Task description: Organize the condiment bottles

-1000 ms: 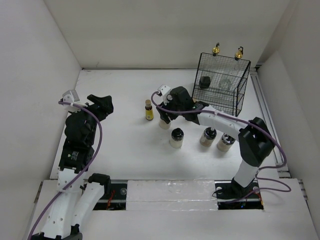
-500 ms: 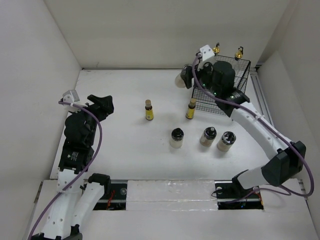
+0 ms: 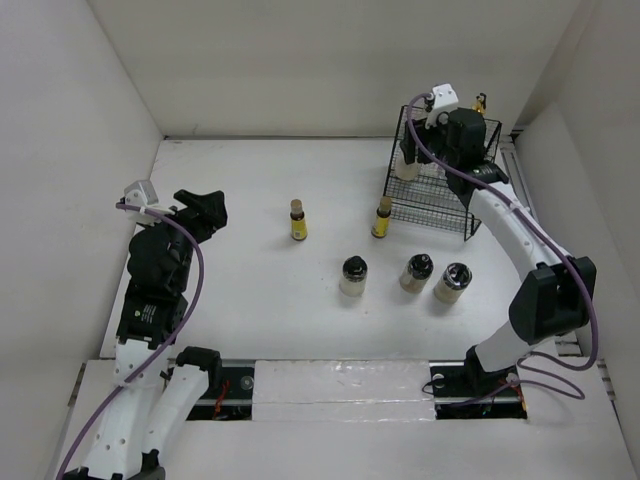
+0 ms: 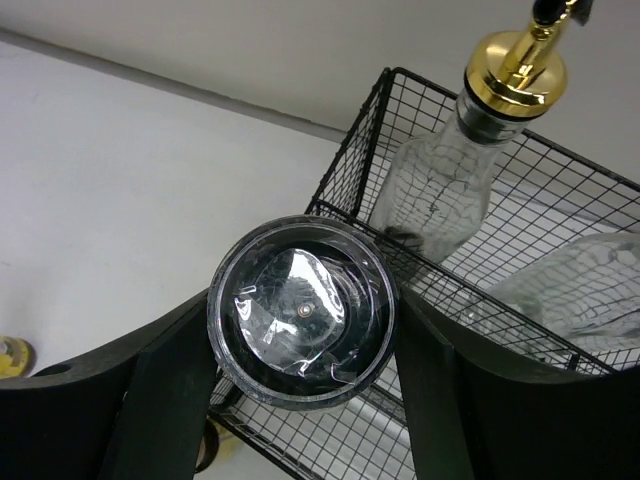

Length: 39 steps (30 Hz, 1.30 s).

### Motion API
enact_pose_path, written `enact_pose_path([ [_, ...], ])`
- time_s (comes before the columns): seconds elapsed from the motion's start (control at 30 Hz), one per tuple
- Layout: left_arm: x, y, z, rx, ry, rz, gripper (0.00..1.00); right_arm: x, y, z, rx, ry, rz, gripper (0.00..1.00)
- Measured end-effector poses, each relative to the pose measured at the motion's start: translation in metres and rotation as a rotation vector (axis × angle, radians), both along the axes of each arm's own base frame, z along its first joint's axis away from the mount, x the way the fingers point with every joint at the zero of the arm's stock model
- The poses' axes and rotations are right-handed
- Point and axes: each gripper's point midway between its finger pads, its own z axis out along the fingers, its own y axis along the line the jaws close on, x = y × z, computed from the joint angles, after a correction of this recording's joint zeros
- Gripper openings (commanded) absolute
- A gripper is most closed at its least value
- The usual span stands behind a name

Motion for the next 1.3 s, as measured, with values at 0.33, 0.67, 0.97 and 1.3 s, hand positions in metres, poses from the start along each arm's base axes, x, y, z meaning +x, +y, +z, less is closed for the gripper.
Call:
enact_pose_path([
  [0.33,0.001,0.0,0.0,0.0,0.001,-0.001,0.7,0.013,-0.022,0.016,0.011,-0.045,-0.049,0.44],
  [0.67,0.001,-0.001,0.0,0.0,0.0,-0.002,0.7,0.037,-0.023,-0.016,0.028,-0.035,-0.067,0.44],
  [0.97,0.002,-0.001,0.0,0.0,0.0,-0.004,0.7,0.035,-0.018,-0.1,0.02,0.122,-0.073,0.45],
  [1.3,0.002,-0.002,0.0,0.0,0.0,-0.011,0.7,0.041,-0.013,-0.114,0.033,0.132,-0.086,0.87],
])
